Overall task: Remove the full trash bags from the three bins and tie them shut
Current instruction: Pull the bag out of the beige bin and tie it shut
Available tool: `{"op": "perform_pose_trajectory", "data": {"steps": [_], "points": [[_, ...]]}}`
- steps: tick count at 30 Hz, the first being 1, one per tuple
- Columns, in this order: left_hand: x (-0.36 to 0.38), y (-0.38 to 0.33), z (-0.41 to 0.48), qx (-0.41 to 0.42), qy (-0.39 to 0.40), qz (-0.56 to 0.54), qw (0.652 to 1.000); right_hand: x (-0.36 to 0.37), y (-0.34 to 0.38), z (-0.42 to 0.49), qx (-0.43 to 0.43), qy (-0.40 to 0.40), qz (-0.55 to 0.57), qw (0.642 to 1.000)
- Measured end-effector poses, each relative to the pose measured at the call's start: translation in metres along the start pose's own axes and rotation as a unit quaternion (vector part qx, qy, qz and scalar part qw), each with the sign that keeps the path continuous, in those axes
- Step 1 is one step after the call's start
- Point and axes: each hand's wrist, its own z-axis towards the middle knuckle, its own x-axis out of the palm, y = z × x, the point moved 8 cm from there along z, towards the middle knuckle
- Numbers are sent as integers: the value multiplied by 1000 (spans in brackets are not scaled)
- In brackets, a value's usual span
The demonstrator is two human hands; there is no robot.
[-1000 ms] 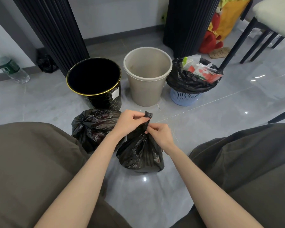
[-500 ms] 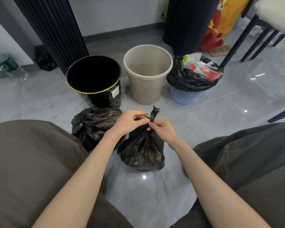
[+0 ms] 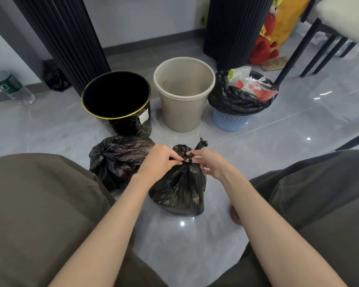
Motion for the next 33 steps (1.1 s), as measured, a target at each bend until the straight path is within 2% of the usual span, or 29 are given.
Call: {"op": "perform_pose_trajectory", "data": {"steps": [2,5,10,12,17,22,28,30,33], "points": [[2,1,-1,2,26,4,1000,0,-6,4,35,43,-25,998],[5,3,-2,-6,47,11,999,-3,-10,10,32,47,-34,998],[6,12,-5,-24,44,15,999,-7,-3,14,-51,1,-38,998],[6,14,-5,-27,38,14,999,-8,5,14,-108,-10,-71,992],[10,17,-2,-17,62,27,998,-3,24,9,-210,-29,-238,948],[5,12,23,-18,60,-48,997,-1,27,7,-257,-10,-295,920],[40,11,36,59,203,93,973,-6,25,2,-260,1,-285,922],[48,13,36,85,217,140,962,-7,23,2,-253,9,-280,926],[50,12,37,103,193,128,967,-11,23,3,-259,-10,-273,926]]}}
